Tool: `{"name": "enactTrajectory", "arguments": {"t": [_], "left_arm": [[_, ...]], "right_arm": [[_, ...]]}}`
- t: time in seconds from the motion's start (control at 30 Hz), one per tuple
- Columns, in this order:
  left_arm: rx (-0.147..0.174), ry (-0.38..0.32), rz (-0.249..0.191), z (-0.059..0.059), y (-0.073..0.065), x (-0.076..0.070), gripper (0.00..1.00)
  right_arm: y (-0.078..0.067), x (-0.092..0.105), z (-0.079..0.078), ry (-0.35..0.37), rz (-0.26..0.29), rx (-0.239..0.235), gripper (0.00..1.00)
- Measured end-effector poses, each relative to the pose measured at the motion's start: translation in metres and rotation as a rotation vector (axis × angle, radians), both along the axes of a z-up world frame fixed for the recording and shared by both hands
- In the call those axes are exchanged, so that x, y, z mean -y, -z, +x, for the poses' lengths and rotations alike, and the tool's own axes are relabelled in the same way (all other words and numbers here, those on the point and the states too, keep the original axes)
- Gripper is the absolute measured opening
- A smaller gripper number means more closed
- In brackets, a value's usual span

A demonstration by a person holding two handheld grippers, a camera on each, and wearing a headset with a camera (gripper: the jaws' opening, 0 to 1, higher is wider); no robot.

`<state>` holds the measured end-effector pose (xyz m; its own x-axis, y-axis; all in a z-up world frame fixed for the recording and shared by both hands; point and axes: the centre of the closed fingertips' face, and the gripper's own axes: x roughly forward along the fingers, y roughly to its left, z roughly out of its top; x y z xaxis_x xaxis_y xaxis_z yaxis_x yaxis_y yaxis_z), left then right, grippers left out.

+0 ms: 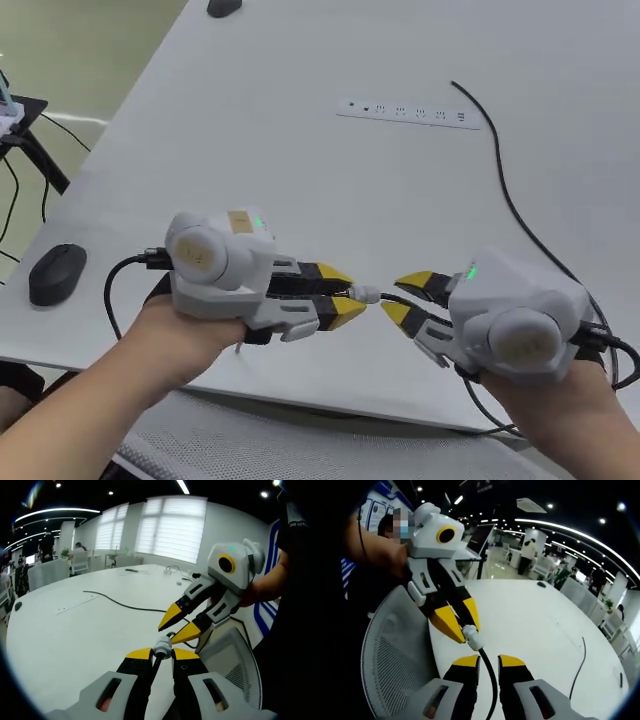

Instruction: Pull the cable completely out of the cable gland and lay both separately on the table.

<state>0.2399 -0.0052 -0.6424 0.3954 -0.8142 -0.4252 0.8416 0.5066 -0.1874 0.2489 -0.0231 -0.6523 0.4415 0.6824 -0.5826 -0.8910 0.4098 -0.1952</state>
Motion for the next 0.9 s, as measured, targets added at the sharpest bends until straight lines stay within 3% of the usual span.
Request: {"name": "enactTrajectory", "arguments": {"t": [0.3, 0.53, 0.6, 0.9], "left_arm": [[0.001, 0.009, 0.003, -0.0011, 0.0017, 0.0025, 0.15], [0.008, 0.009, -0.007, 0.0002, -0.0003, 0.0020, 0.15], [0.013, 0.011, -0.004, 0.0004, -0.0007, 0.0021, 0.15], [0.031, 0.014, 0.017, 0.0011, 0.0002, -0.0003, 0.15]], "right_arm": [[0.0029, -0.0038, -0.0040, -0.027, -0.016, 0.011, 0.03], [0.0014, -0.0032, -0.0025, 0.006, 0.020, -0.011, 0.02], [0.0021, -0.0030, -0.0019, 0.028, 0.039, -0.040, 0.02], [0.0090, 0.0029, 0.0028, 0.067, 0.056, -0.061, 0.01]]}}
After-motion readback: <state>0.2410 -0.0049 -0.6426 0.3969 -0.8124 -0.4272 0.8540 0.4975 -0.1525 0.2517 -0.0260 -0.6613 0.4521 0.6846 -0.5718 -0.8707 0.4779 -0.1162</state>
